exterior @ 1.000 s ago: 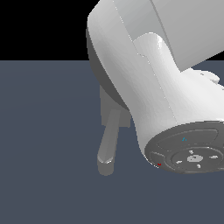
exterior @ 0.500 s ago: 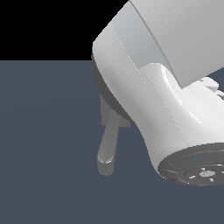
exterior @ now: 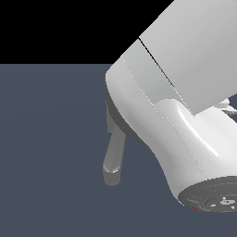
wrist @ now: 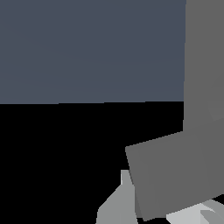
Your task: Turn on the faucet by rotating a designated handle.
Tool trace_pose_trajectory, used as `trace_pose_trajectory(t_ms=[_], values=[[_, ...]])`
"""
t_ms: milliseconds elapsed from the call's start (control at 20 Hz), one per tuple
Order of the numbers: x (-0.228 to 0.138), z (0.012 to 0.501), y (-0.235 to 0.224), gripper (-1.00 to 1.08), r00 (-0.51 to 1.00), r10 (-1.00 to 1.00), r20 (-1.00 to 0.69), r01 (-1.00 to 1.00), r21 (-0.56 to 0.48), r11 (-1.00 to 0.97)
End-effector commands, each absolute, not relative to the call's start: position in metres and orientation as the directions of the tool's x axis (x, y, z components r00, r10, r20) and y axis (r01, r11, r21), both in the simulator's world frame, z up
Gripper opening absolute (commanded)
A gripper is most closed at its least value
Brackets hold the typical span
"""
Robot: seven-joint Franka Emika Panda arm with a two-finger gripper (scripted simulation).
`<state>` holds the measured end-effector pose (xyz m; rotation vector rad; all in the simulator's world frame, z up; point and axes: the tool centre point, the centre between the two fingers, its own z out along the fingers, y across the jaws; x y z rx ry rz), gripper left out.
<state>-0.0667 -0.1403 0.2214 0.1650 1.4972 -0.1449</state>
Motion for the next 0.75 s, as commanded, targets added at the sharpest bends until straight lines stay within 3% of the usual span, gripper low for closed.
trace_pose_trajectory(t_ms=[0,700], values=[[-0.064,0.208,-0.133,-1.00,0.033,0.000,-0.999,0.160,0.005,0.987],[-0.064,0.173,-0.142,-1.00,-0.001,-0.017,-1.000,0.133,-0.017,0.991]])
